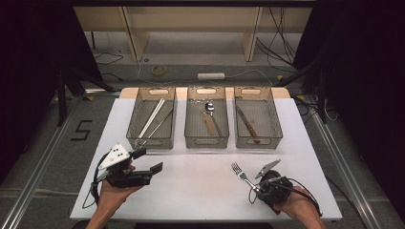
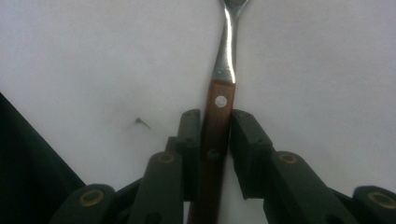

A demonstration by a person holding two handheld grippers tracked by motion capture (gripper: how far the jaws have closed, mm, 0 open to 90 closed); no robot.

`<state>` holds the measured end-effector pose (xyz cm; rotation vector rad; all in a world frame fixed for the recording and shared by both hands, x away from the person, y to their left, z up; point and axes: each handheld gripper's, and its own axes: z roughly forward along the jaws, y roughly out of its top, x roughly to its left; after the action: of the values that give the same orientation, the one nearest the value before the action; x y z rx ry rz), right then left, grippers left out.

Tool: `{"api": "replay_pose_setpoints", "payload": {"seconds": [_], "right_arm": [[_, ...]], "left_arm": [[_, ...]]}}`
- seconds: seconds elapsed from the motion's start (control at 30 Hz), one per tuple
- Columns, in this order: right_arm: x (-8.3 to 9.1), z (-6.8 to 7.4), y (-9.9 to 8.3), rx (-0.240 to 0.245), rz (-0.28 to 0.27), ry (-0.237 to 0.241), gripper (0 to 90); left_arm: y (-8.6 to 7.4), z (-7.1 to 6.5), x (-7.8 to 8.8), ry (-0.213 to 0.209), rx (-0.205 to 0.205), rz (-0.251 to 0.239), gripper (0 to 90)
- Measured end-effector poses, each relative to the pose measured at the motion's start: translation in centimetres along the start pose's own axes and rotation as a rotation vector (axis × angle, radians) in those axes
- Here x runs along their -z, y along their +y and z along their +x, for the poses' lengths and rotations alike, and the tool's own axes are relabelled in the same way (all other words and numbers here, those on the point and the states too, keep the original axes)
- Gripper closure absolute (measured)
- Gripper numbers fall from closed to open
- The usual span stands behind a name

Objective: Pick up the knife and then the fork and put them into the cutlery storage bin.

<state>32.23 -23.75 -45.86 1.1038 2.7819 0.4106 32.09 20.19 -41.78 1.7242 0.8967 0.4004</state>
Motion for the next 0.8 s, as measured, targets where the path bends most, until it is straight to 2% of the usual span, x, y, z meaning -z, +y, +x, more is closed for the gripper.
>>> {"api": "replay_pose_setpoints", "payload": {"seconds": [0.23, 0.57, 0.8], "right_arm": [[0.00, -0.13, 0.12, -0.008, 0.009, 0.004, 77.0], [0.23, -0.40, 0.08, 0.007, 0.008, 0.023, 77.3], [0.84, -0.40, 0.15, 0.013, -0.022, 0.030, 77.4]], "left_arm": [[-0.01, 0.00, -0.01, 0.000, -0.001, 0.001, 15.7], [-0.01, 0.04, -0.03, 0.001, -0.001, 0.003, 15.7], [-0.01, 0.02, -0.04, 0.001, -0.003, 0.004, 15.7]]}}
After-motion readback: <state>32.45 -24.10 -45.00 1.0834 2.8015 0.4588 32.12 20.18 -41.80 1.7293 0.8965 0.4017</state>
